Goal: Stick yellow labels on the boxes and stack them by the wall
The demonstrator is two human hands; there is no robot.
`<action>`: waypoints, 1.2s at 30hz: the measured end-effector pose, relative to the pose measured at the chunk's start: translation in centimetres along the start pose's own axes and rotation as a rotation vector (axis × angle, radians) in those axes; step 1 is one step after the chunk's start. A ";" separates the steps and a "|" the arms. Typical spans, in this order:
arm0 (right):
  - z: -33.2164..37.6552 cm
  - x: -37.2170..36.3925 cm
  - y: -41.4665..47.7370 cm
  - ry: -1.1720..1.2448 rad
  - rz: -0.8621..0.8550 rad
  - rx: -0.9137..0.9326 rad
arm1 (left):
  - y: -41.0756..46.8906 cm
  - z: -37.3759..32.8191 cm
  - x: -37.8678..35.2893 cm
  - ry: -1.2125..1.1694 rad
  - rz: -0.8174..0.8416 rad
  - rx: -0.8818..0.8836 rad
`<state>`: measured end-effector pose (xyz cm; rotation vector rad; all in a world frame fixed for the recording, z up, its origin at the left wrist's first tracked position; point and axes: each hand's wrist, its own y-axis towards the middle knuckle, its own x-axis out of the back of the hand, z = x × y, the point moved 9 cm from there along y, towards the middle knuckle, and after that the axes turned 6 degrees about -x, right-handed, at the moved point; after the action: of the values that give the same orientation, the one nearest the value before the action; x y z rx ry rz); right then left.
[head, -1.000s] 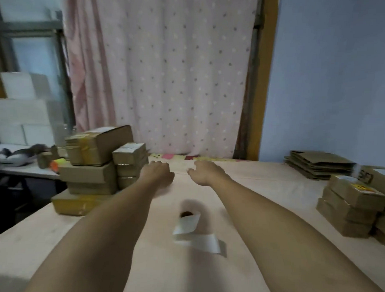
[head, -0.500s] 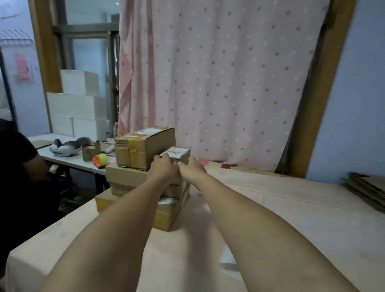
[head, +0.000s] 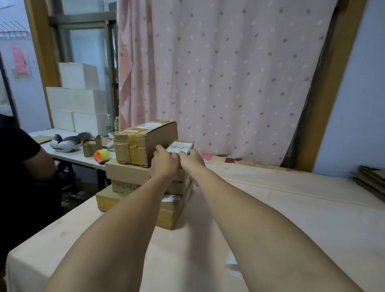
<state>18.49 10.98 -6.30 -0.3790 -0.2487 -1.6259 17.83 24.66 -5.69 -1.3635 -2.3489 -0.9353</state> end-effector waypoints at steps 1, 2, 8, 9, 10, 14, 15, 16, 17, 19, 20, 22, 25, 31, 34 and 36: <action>-0.2 0.4 0.1 0.030 -0.021 -0.008 | 0.0 0.1 0.1 -0.015 -0.019 0.007; -0.3 1.0 0.0 0.053 -0.053 -0.013 | 0.0 0.1 0.2 -0.025 -0.029 0.018; -2.5 6.3 -0.5 0.166 -0.243 -0.034 | -1.2 -1.8 -1.5 -0.146 0.014 0.023; -3.1 7.1 -0.7 0.200 -0.260 -0.045 | -1.8 -2.6 -1.8 -0.200 0.018 0.019; -3.7 8.0 -0.9 0.231 -0.276 -0.058 | -2.5 -3.2 -2.1 -0.260 0.021 0.022; -6.7 11.5 -2.2 0.337 -0.323 -0.083 | -5.2 -5.0 -4.4 -0.492 0.088 0.077; -7.4 12.5 -2.8 0.367 -0.325 -0.080 | -5.9 -5.4 -5.0 -0.546 0.109 0.086; -8.1 13.5 -3.3 0.387 -0.331 -0.079 | -6.7 -6.0 -5.7 -0.583 0.135 0.088; -8.8 14.7 -3.8 0.396 -0.342 -0.079 | -7.5 -6.7 -6.5 -0.620 0.152 0.082; -10.1 17.0 -5.0 0.392 -0.372 -0.082 | -9.5 -8.5 -7.7 -0.685 0.195 0.060; -10.6 18.3 -5.6 0.384 -0.389 -0.081 | -10.7 -9.3 -8.4 -0.707 0.214 0.065; -11.8 20.9 -7.1 0.358 -0.425 -0.078 | -13.0 -10.3 -9.8 -0.727 0.248 0.096; -13.7 24.6 -9.3 0.305 -0.468 -0.078 | -16.3 -11.3 -12.5 -0.744 0.321 0.142; -18.5 30.2 -14.4 0.176 -0.539 -0.130 | -22.1 -12.3 -18.2 -0.686 0.429 0.169; -21.3 31.5 -16.3 0.147 -0.554 -0.179 | -26.1 -13.8 -18.0 -0.581 0.473 0.139; -23.3 31.9 -17.3 0.109 -0.545 -0.216 | -28.0 -14.0 -18.6 -0.499 0.505 0.115</action>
<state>-2.86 -25.61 -14.23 -0.4063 -0.0942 -2.2142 2.59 -6.74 -15.92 -2.1889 -2.1324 -0.3326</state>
